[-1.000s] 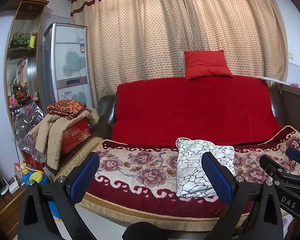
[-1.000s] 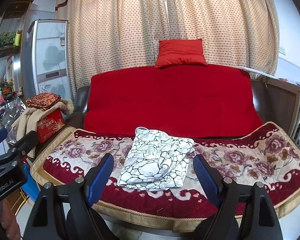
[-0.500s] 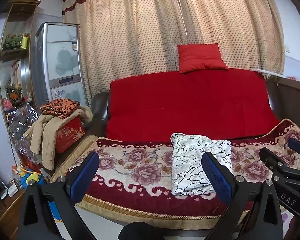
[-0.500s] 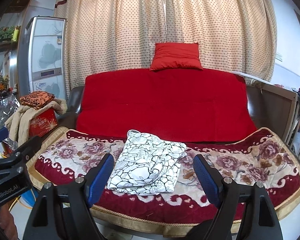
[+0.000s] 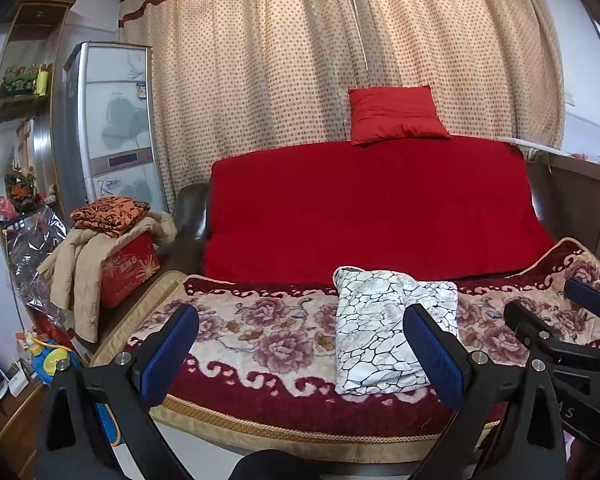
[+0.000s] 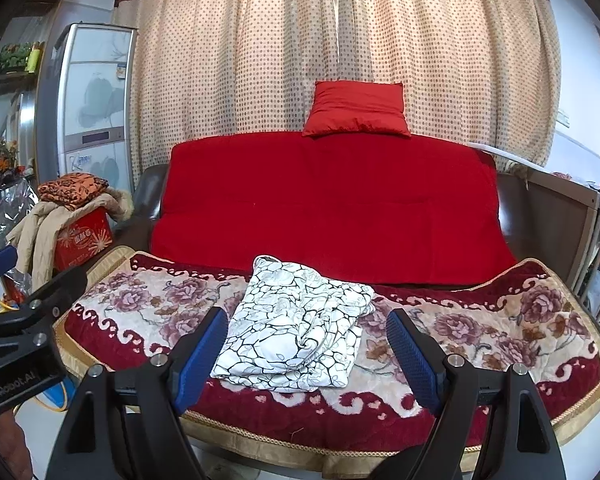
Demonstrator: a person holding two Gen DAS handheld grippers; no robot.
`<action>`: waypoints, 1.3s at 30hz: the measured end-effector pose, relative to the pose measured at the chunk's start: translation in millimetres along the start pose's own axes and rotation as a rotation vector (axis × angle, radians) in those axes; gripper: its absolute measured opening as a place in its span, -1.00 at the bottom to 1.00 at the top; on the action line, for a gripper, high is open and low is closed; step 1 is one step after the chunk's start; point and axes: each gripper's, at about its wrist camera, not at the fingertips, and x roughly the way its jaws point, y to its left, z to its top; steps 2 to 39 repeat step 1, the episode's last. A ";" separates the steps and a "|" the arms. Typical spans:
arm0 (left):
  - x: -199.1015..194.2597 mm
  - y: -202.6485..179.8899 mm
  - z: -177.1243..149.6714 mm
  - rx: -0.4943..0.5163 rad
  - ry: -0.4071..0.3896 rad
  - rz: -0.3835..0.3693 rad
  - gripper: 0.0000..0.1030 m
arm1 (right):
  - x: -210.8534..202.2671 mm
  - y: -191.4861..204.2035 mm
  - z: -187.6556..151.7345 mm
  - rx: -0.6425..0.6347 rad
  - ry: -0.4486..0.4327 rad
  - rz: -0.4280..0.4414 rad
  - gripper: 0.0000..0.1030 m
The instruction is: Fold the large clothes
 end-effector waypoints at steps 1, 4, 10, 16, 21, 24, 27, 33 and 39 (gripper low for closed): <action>3.0 0.6 0.7 -0.008 0.002 0.000 0.97 | 2.3 0.0 0.1 -0.001 0.003 -0.001 0.63; 3.0 0.6 0.7 -0.008 0.002 0.000 0.97 | 2.3 0.0 0.1 -0.001 0.003 -0.001 0.63; 3.0 0.6 0.7 -0.008 0.002 0.000 0.97 | 2.3 0.0 0.1 -0.001 0.003 -0.001 0.63; 3.0 0.6 0.7 -0.008 0.002 0.000 0.97 | 2.3 0.0 0.1 -0.001 0.003 -0.001 0.63; 3.0 0.6 0.7 -0.008 0.002 0.000 0.97 | 2.3 0.0 0.1 -0.001 0.003 -0.001 0.63; 3.0 0.6 0.7 -0.008 0.002 0.000 0.97 | 2.3 0.0 0.1 -0.001 0.003 -0.001 0.63; 3.0 0.6 0.7 -0.008 0.002 0.000 0.97 | 2.3 0.0 0.1 -0.001 0.003 -0.001 0.63; 3.0 0.6 0.7 -0.008 0.002 0.000 0.97 | 2.3 0.0 0.1 -0.001 0.003 -0.001 0.63; 3.0 0.6 0.7 -0.008 0.002 0.000 0.97 | 2.3 0.0 0.1 -0.001 0.003 -0.001 0.63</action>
